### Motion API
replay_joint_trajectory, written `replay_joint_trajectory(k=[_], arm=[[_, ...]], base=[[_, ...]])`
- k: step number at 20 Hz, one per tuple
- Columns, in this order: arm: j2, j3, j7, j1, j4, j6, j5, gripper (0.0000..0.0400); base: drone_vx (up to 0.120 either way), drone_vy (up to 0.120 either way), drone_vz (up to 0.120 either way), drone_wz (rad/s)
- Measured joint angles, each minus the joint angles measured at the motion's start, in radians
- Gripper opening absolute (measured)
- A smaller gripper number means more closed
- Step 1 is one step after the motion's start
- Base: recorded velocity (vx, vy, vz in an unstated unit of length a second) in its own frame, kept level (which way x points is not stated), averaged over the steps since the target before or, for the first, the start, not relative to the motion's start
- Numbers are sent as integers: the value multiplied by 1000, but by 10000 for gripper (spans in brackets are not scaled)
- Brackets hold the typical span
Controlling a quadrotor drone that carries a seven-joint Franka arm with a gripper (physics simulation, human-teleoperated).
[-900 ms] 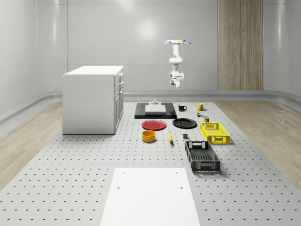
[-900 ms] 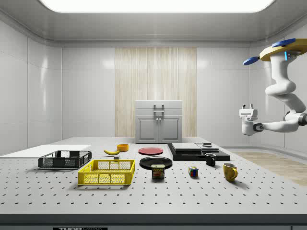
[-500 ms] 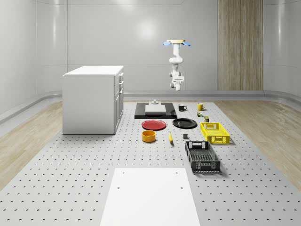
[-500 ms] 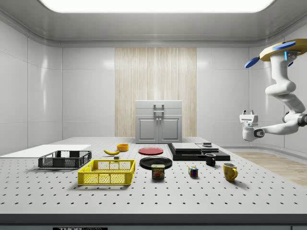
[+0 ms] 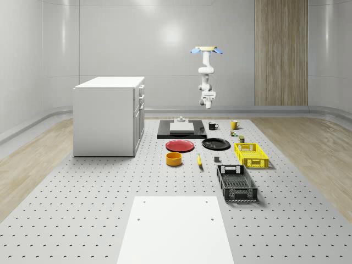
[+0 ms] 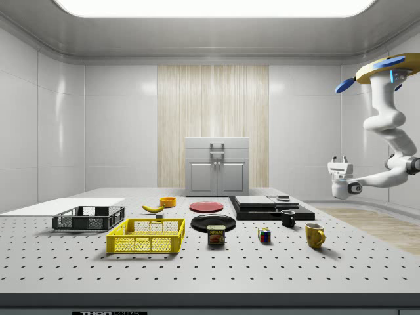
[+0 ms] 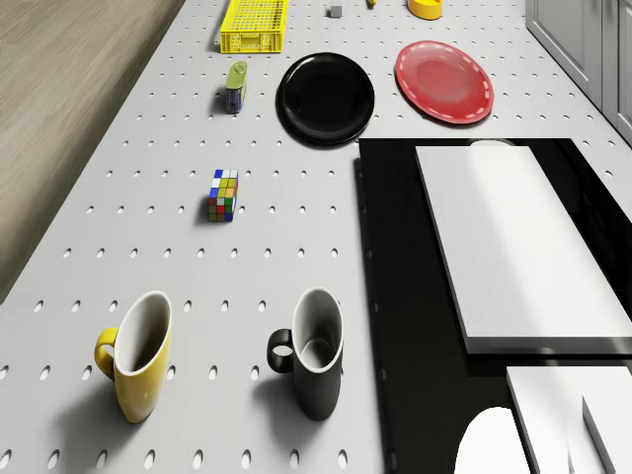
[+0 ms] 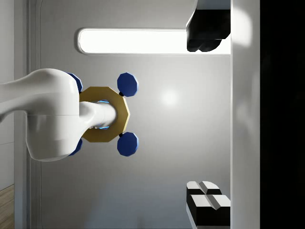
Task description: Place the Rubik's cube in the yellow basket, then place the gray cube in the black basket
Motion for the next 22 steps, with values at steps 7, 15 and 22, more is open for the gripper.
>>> replay_joint_trajectory(k=[7,15,22], arm=[[3,1,0,-1,12,-4,0,400],[0,1,-1,-2,11,0,0,400],[-3,3,-1,-3,8,5,-1,400]], base=[[63,120,0,0],[120,120,0,0],[120,120,0,0]])
